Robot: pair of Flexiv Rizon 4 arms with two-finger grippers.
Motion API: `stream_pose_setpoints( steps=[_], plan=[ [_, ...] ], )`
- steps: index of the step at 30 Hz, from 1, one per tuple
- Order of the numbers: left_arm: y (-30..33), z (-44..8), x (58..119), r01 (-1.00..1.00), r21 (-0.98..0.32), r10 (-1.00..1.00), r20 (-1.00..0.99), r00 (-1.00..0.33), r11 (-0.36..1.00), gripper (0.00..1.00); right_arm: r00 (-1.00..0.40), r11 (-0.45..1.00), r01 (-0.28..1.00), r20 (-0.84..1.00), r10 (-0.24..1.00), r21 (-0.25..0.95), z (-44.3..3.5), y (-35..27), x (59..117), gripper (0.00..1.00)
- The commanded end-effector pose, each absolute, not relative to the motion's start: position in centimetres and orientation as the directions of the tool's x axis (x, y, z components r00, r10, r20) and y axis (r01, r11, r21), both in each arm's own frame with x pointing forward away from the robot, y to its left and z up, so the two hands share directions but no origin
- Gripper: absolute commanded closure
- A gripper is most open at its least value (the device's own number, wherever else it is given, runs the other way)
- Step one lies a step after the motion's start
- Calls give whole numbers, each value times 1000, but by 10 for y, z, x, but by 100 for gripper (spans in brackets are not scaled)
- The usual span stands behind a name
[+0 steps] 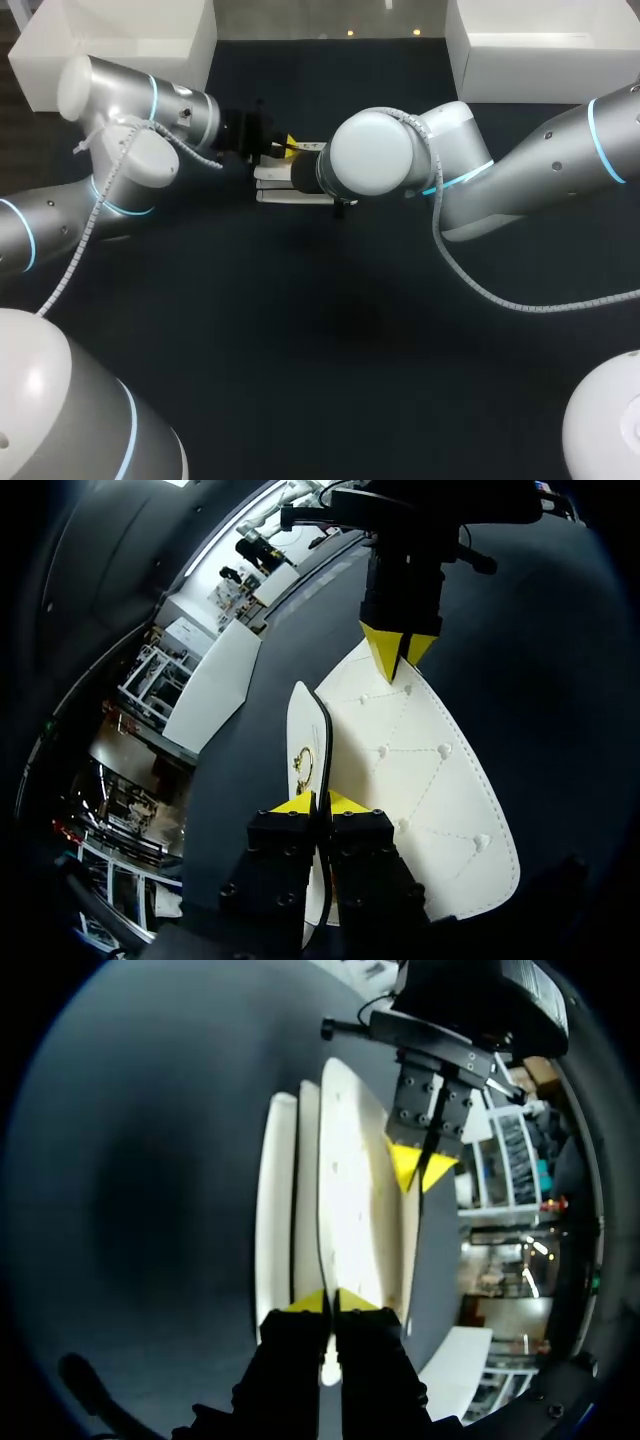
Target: Pick up the bag, open it, inspect its contents, close it, and place it on the opposite side
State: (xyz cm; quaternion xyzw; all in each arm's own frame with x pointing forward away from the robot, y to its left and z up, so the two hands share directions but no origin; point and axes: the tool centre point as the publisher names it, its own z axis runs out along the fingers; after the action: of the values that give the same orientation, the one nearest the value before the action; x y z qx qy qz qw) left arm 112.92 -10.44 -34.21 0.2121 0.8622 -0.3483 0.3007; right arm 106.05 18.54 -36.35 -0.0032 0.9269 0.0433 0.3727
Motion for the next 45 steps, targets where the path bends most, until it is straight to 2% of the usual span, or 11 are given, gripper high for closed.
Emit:
stream_pose_setpoints(
  steps=[1, 8, 22, 23, 24, 25, 28, 30, 31, 32, 45],
  plan=[
    [-104, -351, 1123, 574, -480, 140, -674, -726, 664, 100, -720, 996, -38, -693, 27, 79, -365, 186, 1061, 100],
    [-100, -370, 1129, 533, -510, 108, -646, -755, 675, 100, -720, 996, -38, -693, 27, 79, -365, 186, 1061, 100],
    [-102, -359, 1113, 575, -494, 135, -671, -729, 653, 99, -720, 996, -38, -693, 27, 79, -365, 186, 1061, 100],
    [-102, -357, 1113, 574, -491, 133, -672, -728, 655, 74, -720, 996, -38, -693, 27, 79, -365, 186, 1061, 100],
    [-102, -355, 1113, 574, -490, 130, -676, -725, 656, 65, -720, 996, -38, -693, 27, 79, -365, 186, 1061, 100],
    [-101, -353, 1113, 575, -488, 128, -679, -723, 657, 61, -720, 996, -38, -693, 27, 79, -365, 186, 1061, 100],
    [-102, -346, 1112, 582, -483, 126, -689, -714, 655, 67, -720, 996, -38, -693, 27, 79, -365, 186, 1061, 100],
    [-102, -343, 1113, 589, -475, 131, -695, -707, 654, 81, -720, 996, -38, -693, 27, 79, -365, 186, 1061, 100],
    [-103, -343, 1113, 593, -472, 139, -694, -706, 653, 98, -720, 996, -38, -693, 27, 79, -365, 186, 1061, 100],
    [-103, -342, 1114, 595, -468, 144, -695, -705, 654, 100, -720, 996, -38, -693, 27, 79, -365, 186, 1061, 100],
    [-99, -355, 1120, 567, -473, 199, -623, -757, 674, 100, -720, 996, -38, -693, 27, 79, -365, 186, 1061, 100]
  ],
)
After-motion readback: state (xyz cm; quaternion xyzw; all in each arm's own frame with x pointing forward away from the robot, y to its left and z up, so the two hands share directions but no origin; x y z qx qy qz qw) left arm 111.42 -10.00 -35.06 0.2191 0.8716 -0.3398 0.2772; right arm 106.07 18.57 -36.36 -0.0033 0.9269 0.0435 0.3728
